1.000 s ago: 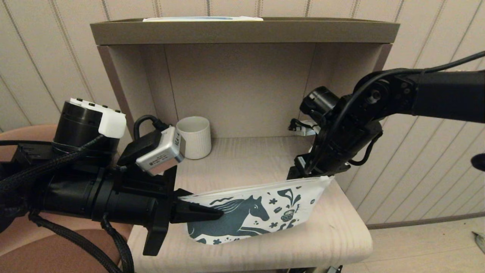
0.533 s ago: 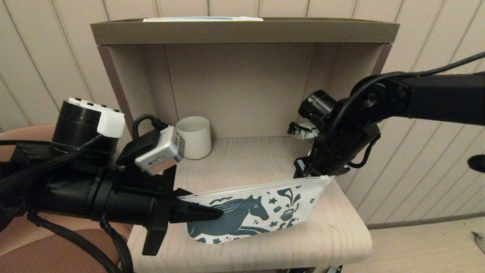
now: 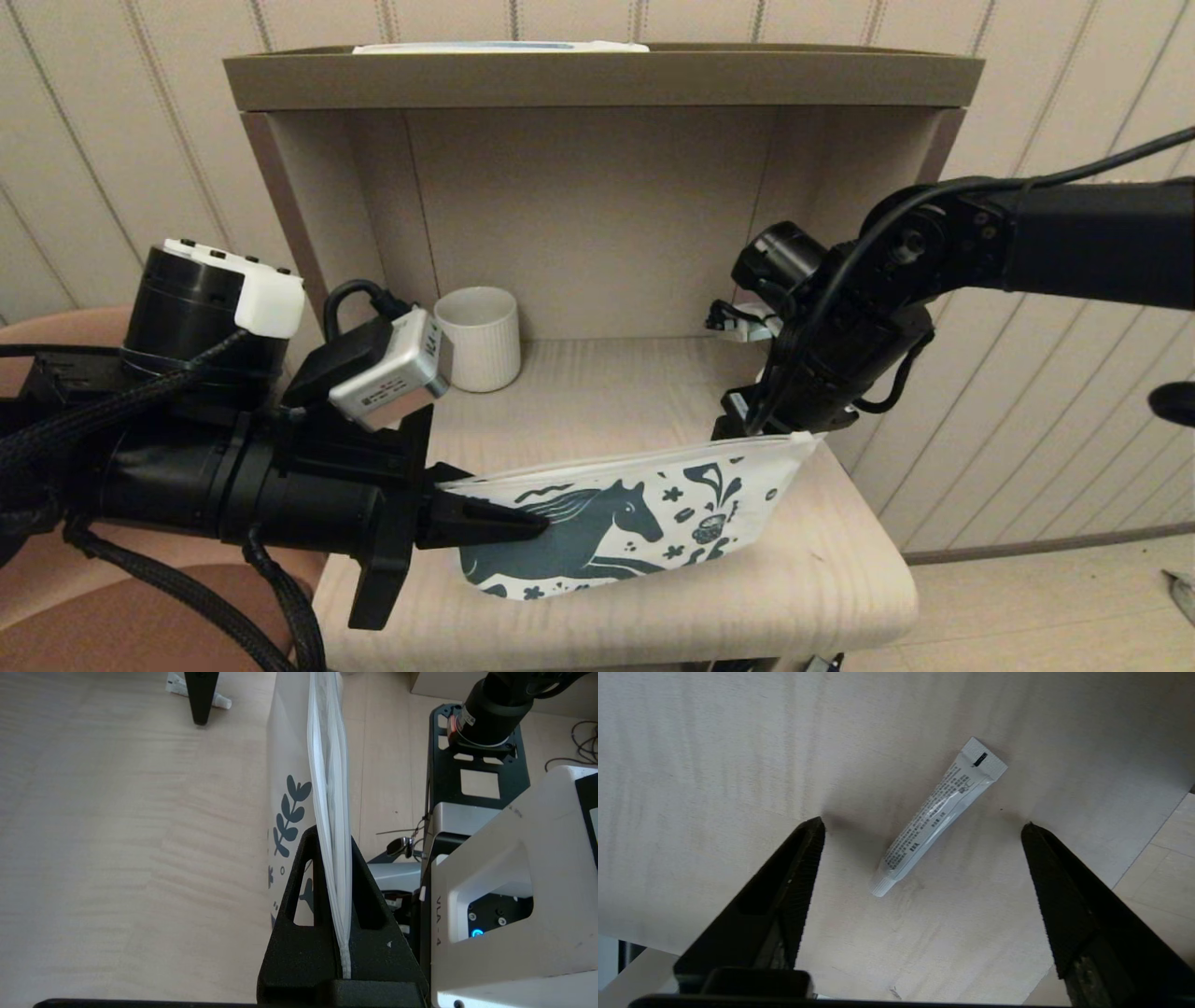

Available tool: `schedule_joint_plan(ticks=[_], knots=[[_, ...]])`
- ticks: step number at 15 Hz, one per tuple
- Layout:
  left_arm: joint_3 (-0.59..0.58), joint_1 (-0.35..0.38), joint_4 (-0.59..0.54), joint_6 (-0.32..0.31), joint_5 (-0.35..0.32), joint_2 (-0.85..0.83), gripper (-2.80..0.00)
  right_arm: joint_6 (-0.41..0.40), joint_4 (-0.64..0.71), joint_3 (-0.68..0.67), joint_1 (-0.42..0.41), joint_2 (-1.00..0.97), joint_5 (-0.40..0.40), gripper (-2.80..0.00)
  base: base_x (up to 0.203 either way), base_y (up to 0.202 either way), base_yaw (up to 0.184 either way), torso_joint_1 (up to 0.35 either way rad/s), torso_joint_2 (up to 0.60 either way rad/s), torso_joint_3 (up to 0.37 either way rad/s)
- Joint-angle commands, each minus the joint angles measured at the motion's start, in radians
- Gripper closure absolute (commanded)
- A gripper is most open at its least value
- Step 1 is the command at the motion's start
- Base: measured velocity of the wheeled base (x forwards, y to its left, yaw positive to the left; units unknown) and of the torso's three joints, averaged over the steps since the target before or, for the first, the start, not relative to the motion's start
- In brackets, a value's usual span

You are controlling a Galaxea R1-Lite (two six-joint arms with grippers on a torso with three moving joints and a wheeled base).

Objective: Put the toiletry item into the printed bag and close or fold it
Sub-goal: Pick up the toothpaste

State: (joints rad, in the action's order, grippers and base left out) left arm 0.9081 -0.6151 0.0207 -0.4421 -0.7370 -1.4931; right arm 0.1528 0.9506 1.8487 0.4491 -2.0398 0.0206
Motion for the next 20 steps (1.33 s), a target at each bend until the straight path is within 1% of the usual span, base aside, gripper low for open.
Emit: schedule_joint_plan(ticks=[1, 11, 12, 20], knots=[[0.000, 0.000, 0.001, -0.003, -0.004, 0.002, 0.00, 0.001, 0.005, 0.001, 0.000, -0.002, 0.001, -2.80, 0.000, 0.000, 0.000, 0.000, 0.00, 0.000], [0.000, 0.000, 0.001, -0.003, -0.004, 0.001, 0.00, 0.001, 0.005, -0.002, 0.005, -0.002, -0.014, -2.80, 0.000, 0.000, 0.000, 0.000, 0.00, 0.000], [0.000, 0.000, 0.001, -0.003, -0.004, 0.001, 0.00, 0.001, 0.004, -0.005, 0.005, -0.002, -0.016, 0.00, 0.000, 0.000, 0.000, 0.000, 0.00, 0.000], [0.000, 0.000, 0.001, -0.003, -0.004, 0.005, 0.00, 0.000, 0.004, 0.011, 0.006, 0.000, -0.011, 0.00, 0.000, 0.000, 0.000, 0.000, 0.00, 0.000]])
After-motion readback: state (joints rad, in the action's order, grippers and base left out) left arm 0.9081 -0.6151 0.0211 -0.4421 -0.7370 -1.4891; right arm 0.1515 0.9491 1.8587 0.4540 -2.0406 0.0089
